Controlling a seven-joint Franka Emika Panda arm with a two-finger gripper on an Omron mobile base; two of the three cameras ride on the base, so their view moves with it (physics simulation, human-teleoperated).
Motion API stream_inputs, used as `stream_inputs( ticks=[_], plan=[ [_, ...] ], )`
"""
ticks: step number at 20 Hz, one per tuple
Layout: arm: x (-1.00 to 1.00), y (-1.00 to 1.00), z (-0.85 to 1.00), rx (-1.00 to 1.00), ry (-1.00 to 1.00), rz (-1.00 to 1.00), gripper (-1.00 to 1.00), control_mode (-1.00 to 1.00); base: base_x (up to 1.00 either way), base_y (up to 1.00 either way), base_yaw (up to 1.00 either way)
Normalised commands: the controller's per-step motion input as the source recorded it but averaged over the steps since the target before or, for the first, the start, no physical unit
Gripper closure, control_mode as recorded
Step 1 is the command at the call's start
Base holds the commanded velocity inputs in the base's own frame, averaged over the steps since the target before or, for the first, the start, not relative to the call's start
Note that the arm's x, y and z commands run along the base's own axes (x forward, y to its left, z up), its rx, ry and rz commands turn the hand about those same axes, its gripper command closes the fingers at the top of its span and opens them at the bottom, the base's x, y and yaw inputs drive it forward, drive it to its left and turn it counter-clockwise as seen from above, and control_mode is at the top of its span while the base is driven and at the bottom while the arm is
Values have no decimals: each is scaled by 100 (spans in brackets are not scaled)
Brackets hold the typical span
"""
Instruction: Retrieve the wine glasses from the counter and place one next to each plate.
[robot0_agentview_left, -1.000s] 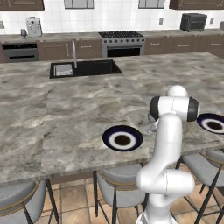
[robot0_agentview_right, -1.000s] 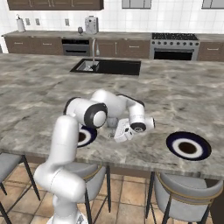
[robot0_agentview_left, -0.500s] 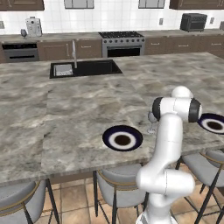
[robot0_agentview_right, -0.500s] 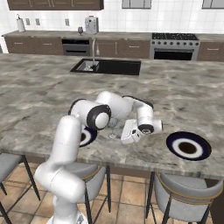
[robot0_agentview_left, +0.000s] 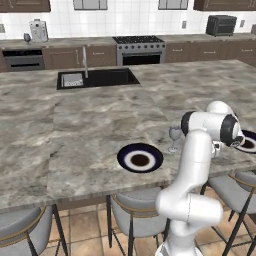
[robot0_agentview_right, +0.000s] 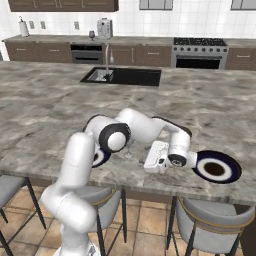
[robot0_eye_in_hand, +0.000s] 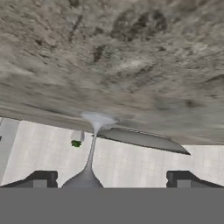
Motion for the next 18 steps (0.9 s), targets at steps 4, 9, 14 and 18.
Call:
stream_inputs(
  ticks=[4, 9, 14, 18],
  plan=[
    [-73, 31, 57, 0, -28, -8, -100, -100, 0, 0, 0],
    [-52, 45, 66, 0, -24, -10, -100, -100, 0, 0, 0],
    [-25, 33, 77, 0, 0, -8, -100, -100, 0, 0, 0],
    [-14, 19, 85, 0, 0, -8, -100, -100, 0, 0, 0]
  ],
)
